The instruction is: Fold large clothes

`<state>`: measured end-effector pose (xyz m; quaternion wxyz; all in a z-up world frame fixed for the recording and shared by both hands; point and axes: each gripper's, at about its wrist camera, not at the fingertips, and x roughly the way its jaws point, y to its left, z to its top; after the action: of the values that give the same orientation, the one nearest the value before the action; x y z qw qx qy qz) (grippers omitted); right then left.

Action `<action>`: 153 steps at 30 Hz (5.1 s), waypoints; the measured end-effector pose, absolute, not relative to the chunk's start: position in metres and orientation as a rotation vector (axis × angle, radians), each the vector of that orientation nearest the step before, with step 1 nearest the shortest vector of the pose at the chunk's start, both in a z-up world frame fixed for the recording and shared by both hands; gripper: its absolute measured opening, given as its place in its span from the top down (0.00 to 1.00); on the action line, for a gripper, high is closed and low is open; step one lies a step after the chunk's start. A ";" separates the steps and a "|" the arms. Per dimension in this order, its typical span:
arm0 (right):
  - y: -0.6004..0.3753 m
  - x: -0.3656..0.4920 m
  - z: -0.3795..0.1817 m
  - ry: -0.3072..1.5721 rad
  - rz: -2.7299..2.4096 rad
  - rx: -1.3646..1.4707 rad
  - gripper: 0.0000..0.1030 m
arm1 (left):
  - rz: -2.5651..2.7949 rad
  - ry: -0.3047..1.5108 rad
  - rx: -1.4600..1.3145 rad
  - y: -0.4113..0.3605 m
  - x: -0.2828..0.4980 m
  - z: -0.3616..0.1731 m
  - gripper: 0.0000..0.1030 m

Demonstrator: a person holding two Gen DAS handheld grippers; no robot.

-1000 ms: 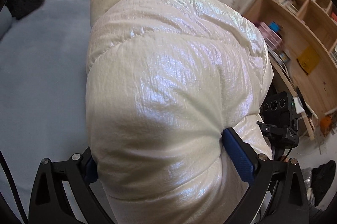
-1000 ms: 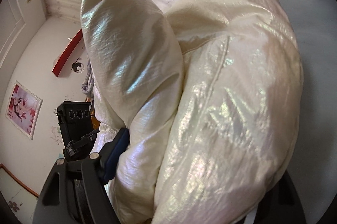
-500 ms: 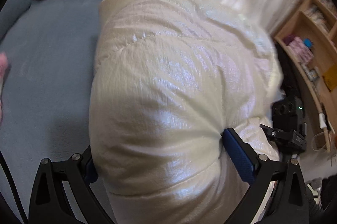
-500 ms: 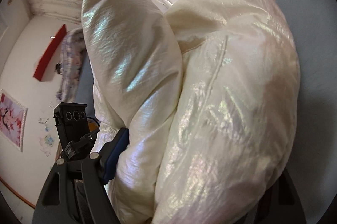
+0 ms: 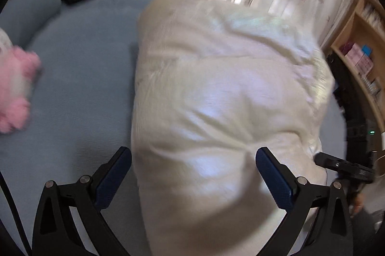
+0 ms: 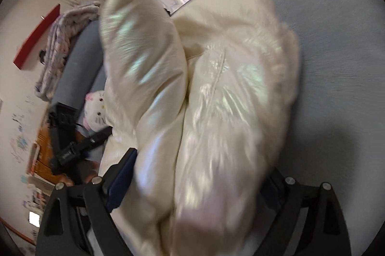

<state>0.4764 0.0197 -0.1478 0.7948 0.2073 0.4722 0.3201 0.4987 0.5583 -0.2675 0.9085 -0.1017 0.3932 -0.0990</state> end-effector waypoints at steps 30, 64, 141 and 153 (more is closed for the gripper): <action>-0.080 0.135 0.077 0.873 0.557 0.132 0.12 | -0.076 0.698 -0.082 0.287 0.101 -0.061 0.01; -0.167 0.009 -0.013 0.794 0.256 0.104 0.12 | 0.037 0.693 -0.085 0.183 -0.018 -0.196 0.01; -0.176 -0.005 -0.038 0.821 0.233 0.122 0.11 | 0.067 0.749 -0.080 0.164 -0.026 -0.230 0.03; -0.176 -0.005 -0.037 0.821 0.234 0.124 0.11 | 0.071 0.747 -0.077 0.166 -0.029 -0.234 0.04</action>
<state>-0.0050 -0.1765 -0.0374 0.9083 0.0602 0.3981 0.1132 -0.0289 0.1657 -0.2335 0.9297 -0.0375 0.3648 0.0348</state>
